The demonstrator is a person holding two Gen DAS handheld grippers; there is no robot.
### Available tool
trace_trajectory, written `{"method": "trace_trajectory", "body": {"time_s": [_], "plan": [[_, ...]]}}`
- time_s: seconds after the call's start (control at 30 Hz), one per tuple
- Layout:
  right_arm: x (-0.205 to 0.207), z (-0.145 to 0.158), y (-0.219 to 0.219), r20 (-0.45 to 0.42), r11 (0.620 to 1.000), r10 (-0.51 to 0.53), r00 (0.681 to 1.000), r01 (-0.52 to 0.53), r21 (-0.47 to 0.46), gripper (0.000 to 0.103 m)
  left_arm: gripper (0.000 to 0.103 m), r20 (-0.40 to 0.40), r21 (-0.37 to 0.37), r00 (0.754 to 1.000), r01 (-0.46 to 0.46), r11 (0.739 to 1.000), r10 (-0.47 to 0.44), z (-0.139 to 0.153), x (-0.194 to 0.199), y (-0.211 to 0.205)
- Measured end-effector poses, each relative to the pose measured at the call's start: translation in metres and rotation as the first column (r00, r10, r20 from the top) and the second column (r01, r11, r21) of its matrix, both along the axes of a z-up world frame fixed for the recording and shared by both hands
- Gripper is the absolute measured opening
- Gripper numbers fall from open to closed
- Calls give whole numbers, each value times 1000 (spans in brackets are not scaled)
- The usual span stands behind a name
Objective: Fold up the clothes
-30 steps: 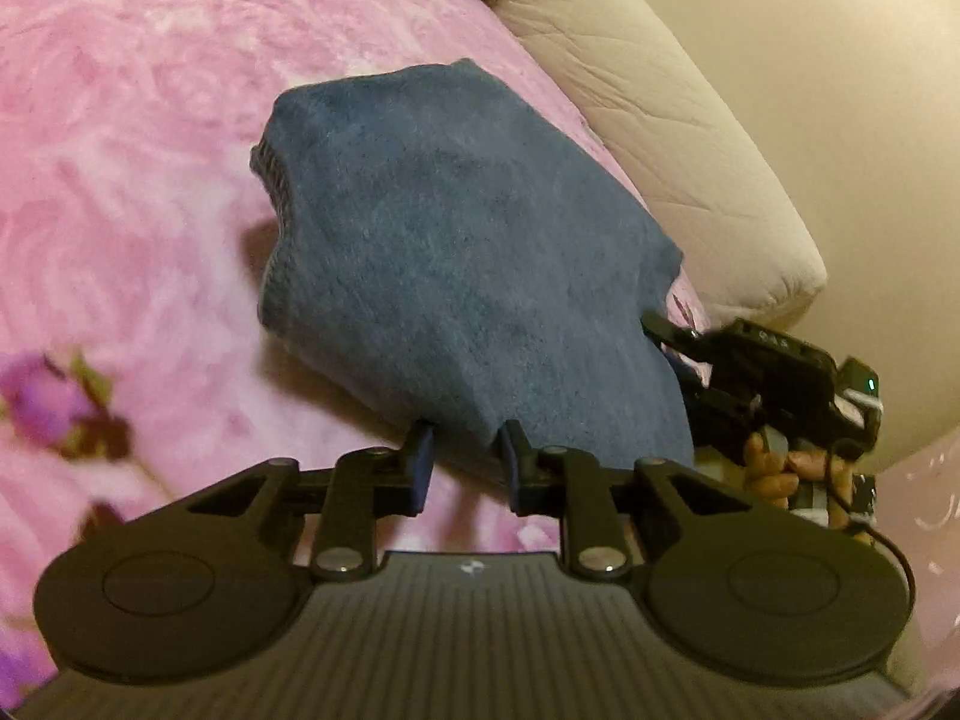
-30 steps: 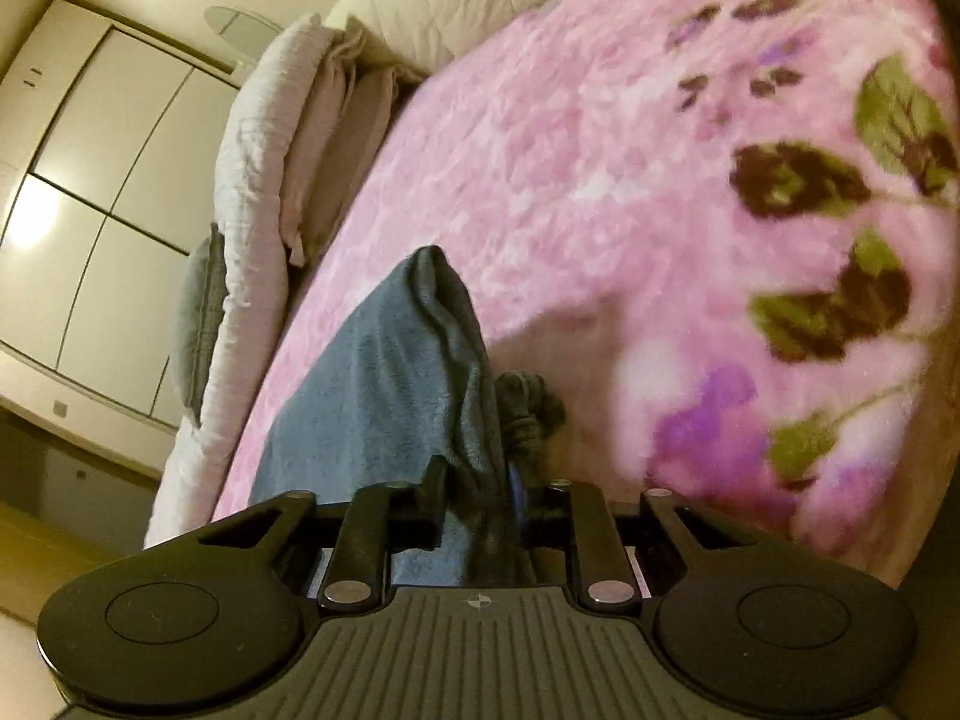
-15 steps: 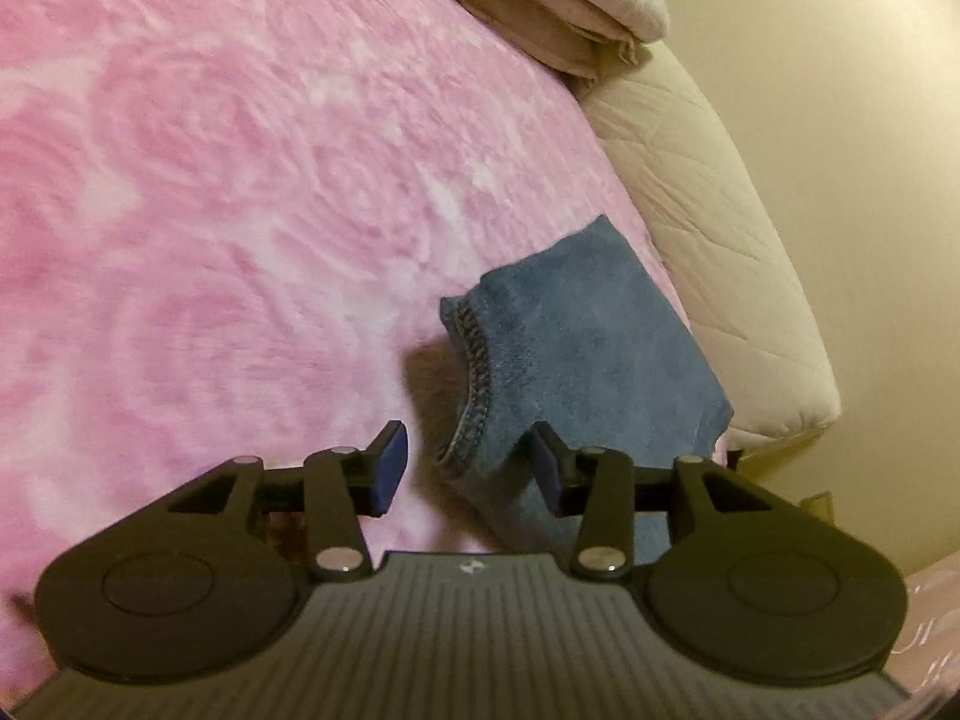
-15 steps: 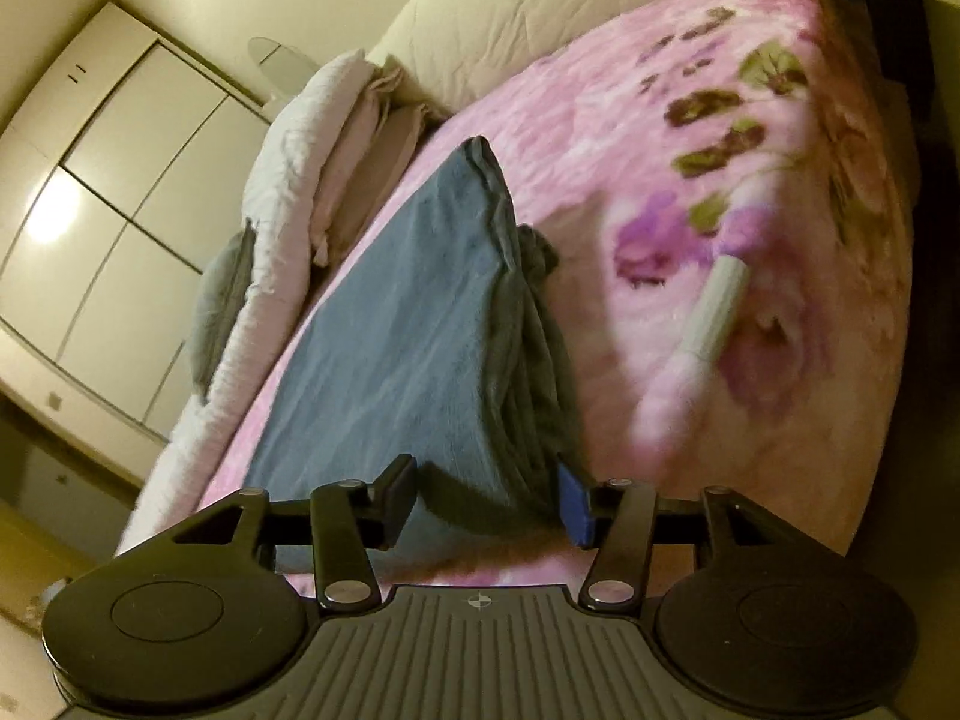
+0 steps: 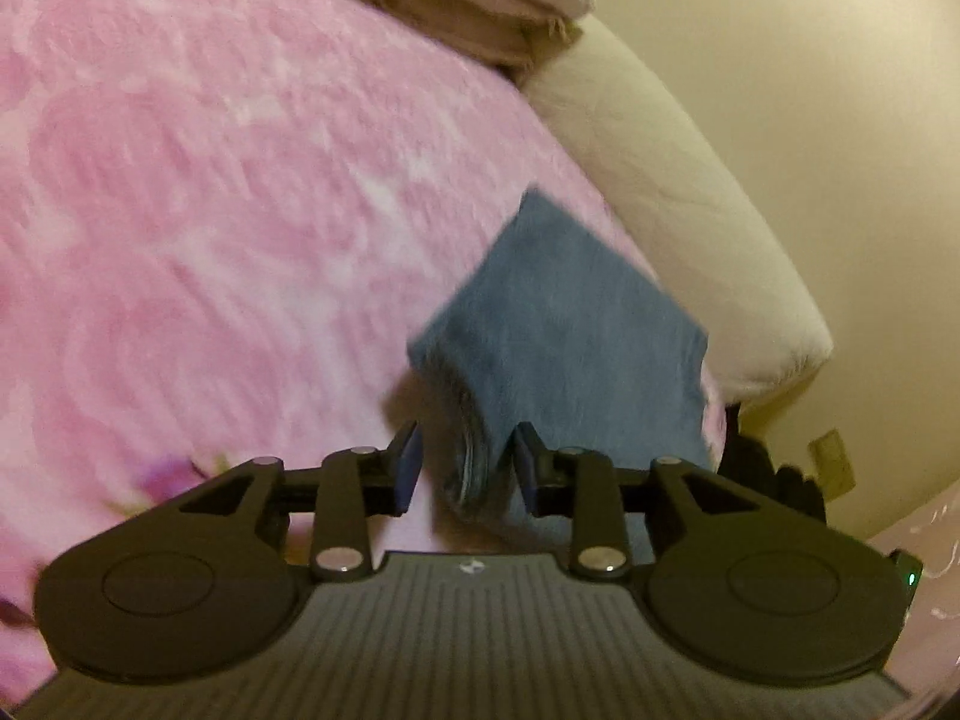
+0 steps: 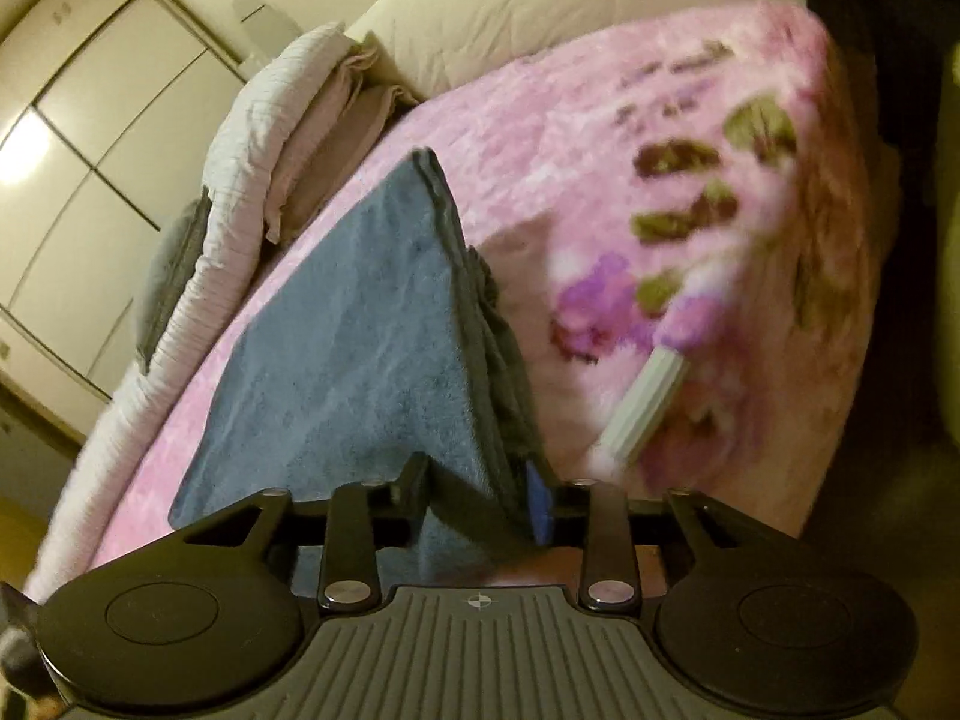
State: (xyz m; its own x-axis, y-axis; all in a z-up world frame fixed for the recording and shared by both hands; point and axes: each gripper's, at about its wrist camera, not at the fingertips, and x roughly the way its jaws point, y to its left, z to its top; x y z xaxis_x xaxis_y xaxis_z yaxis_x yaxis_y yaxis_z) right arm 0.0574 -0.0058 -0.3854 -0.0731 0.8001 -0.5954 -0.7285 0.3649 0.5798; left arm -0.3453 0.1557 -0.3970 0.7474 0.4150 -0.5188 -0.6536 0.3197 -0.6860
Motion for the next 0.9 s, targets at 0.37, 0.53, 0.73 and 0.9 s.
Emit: {"method": "trace_trajectory", "body": {"time_s": [0.37, 0.53, 0.73, 0.9], "plan": [[25, -3, 39, -77, 999, -25, 997, 27, 21, 16, 8, 195, -102, 980, -4, 995, 24, -28, 6, 46], [25, -23, 43, -96, 999, -44, 994, 46, 16, 15, 9, -20, -16, 1000, -12, 1000, 12, -38, 13, 53], [32, 0, 50, 0, 1000, -3, 1000, 3, 26, 31, 1, -59, 86, 992, -104, 991, 109, 9, -3, 59], [26, 44, 71, 280, 997, 19, 960, -39, 66, 31, 2, -105, 232, 992, 99, 968, -77, 59, 70, 74]]}}
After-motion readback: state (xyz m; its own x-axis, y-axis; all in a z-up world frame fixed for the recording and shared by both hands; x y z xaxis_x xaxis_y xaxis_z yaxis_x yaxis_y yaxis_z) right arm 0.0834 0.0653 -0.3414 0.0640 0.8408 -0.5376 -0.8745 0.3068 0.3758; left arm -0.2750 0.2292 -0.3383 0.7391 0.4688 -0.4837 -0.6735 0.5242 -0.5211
